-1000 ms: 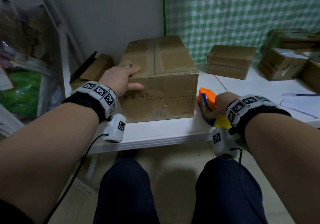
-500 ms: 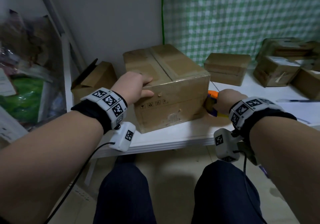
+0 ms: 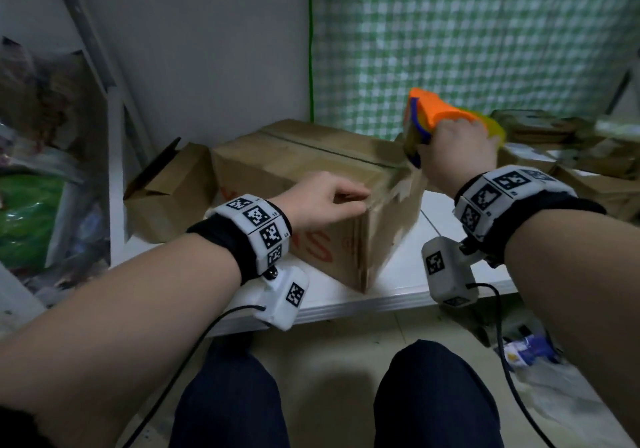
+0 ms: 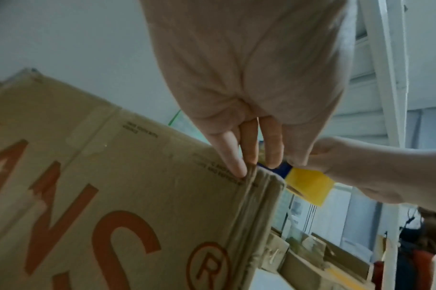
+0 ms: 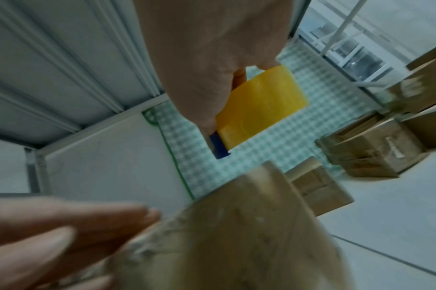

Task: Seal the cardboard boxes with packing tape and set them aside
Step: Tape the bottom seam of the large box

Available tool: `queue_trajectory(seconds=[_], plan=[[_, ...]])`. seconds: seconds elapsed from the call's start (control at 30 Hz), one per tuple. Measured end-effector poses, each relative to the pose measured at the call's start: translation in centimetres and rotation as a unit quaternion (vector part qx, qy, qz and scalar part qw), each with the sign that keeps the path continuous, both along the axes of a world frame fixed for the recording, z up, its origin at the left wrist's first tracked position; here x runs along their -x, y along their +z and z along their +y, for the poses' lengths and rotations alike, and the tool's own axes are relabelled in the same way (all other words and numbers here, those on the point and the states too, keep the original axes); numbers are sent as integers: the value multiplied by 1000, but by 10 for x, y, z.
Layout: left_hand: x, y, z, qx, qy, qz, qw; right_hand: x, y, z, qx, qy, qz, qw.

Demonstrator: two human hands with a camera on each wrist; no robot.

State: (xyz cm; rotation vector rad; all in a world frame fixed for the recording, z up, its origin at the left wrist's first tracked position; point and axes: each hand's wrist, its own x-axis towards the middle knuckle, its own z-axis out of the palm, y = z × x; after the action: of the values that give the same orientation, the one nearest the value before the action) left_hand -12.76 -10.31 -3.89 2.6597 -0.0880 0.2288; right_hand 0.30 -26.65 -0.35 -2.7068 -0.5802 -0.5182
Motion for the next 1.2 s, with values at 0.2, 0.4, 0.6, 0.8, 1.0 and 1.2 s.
queue_trajectory(seconds=[0.2, 0.4, 0.6, 0.8, 1.0, 1.2], plan=[[-12, 21, 51, 74, 189, -140, 969, 32, 11, 45, 13, 134, 18, 991], [0, 16, 125, 0, 329, -92, 940, 40, 4, 84, 65, 156, 44, 985], [-4, -2, 165, 23, 375, -16, 927, 37, -4, 96, 163, 170, 73, 969], [-15, -12, 187, 71, 381, 3, 922, 29, -7, 98, 210, 197, 45, 956], [-25, -13, 201, 60, 387, -3, 920, 14, -4, 83, 209, 213, 49, 953], [-21, -15, 199, -28, 377, -3, 926, 1, -7, 73, 207, 175, 45, 961]])
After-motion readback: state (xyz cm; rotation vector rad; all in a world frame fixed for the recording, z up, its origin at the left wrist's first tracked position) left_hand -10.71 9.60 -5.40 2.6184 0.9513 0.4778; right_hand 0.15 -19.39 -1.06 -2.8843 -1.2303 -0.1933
